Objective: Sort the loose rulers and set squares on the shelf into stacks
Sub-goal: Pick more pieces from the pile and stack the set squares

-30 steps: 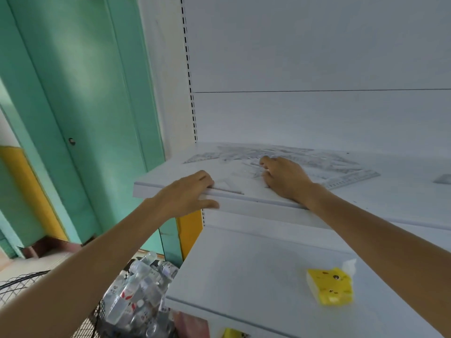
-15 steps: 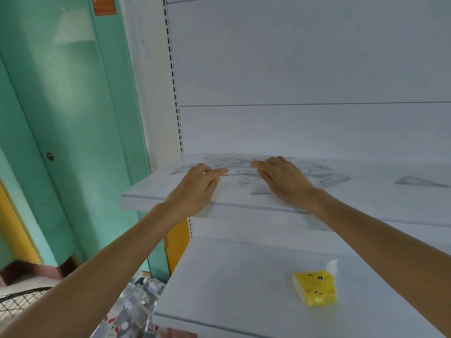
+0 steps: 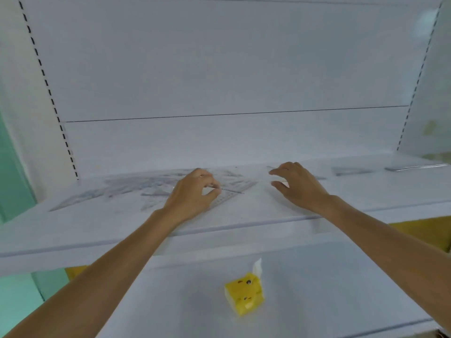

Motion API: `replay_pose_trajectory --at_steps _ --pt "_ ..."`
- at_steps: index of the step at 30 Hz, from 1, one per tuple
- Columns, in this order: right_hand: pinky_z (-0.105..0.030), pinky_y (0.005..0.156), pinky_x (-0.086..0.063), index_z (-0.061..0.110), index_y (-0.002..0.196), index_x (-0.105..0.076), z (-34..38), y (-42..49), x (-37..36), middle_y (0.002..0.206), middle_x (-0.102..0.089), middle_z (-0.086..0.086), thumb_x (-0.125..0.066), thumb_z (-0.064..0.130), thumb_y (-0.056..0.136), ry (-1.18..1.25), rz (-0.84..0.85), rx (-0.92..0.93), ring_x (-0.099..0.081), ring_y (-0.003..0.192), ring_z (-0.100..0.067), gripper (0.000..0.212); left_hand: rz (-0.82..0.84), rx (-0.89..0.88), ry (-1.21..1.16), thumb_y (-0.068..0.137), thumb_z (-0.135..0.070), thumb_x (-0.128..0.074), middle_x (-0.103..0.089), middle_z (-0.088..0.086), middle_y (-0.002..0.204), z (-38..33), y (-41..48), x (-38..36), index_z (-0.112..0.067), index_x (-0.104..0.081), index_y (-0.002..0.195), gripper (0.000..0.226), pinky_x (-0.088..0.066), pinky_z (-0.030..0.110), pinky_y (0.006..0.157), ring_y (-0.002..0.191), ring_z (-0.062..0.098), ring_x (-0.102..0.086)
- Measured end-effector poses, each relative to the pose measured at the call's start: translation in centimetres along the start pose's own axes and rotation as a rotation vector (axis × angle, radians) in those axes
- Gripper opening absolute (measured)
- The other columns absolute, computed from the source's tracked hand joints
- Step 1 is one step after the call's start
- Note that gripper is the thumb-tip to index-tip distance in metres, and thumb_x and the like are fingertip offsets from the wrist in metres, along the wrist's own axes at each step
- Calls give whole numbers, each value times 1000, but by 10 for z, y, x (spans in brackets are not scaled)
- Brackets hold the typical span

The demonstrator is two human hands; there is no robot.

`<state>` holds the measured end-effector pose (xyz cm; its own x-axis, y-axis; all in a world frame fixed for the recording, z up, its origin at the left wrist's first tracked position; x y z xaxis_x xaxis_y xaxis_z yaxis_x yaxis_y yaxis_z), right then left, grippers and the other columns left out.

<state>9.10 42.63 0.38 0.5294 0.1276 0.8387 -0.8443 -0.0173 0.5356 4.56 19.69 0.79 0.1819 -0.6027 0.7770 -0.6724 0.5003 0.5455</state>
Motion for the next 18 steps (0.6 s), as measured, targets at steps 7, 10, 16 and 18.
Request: replay_pose_trajectory --at_steps 7,10,16,18 --pt "-36 98 -39 6 137 -37 -115 -9 27 125 -52 -10 -58 25 90 -32 10 -140 -45 115 -26 55 24 -34 -17 84 -29 -64 -55 -2 125 -56 66 -62 -20 -71 100 19 -34 17 83 105 13 -57" --pt "-35 96 -39 3 133 -40 -165 -6 39 123 -48 -13 -60 20 88 -42 3 -147 -44 112 -27 52 34 -2 -69 84 -28 -65 -57 1 126 -83 93 -89 -19 -72 100 20 -40 21 88 100 12 -58" --pt "-35 97 -37 2 133 -42 -257 6 55 128 -40 -16 -62 19 87 -23 -106 -218 -37 119 -30 54 49 19 -83 82 -26 -68 -58 2 124 -122 128 -138 -18 -72 98 19 -43 25 89 96 11 -58" --pt "-35 99 -36 1 133 -42 -278 12 55 130 -39 -16 -62 20 87 -2 -111 -248 -36 121 -30 54 66 33 -95 80 -26 -70 -58 1 122 -127 133 -149 -19 -73 96 18 -45 26 88 95 10 -56"
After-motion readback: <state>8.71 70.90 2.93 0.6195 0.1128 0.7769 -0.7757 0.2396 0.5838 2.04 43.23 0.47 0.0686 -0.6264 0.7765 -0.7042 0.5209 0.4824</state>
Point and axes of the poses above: each hand's wrist, its own y-axis towards the middle knuckle, its own x-axis out of the back of the hand, z = x × y, the point moved 7 cm from there along y, towards the middle knuckle
